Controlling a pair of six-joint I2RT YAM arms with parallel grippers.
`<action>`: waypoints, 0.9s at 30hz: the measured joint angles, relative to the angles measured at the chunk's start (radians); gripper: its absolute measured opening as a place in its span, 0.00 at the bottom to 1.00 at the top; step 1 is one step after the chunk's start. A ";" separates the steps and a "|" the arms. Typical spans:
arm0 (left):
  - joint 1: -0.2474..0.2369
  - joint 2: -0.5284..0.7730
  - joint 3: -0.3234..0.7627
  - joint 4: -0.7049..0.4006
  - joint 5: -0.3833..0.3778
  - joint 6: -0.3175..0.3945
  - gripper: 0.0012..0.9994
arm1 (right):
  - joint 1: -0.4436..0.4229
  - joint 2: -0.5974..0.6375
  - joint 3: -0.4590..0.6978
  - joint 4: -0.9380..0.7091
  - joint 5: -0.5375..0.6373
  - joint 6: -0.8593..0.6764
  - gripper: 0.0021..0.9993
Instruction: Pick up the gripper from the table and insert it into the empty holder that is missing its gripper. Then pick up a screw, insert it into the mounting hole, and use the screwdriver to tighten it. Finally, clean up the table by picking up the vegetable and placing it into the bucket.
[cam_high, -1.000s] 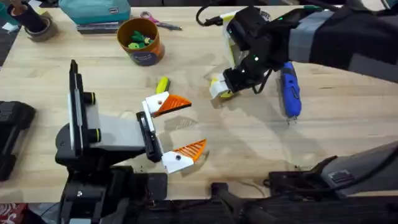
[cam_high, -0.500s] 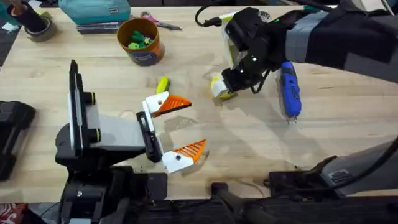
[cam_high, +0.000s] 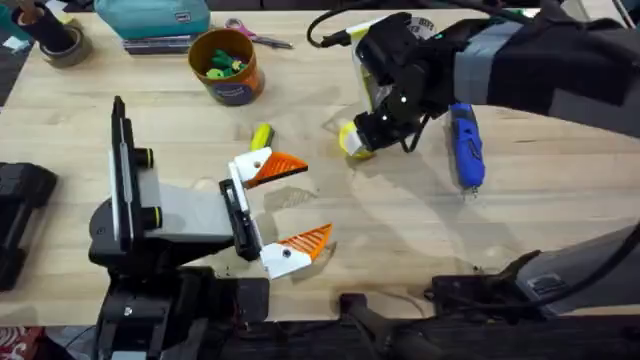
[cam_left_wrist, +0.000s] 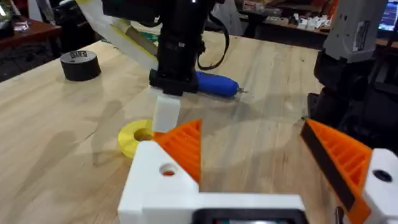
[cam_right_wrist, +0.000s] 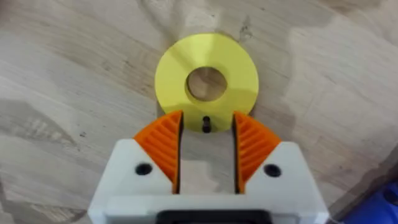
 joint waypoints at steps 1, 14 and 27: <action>0.000 0.000 0.000 0.000 0.000 0.000 0.99 | 0.000 0.000 0.000 0.000 0.002 0.000 0.39; 0.000 0.000 0.000 0.000 0.000 0.000 0.99 | 0.000 0.000 0.000 0.000 0.003 0.000 0.00; 0.000 0.000 0.000 0.000 0.000 0.000 0.99 | 0.000 0.000 0.009 0.004 0.003 0.000 0.00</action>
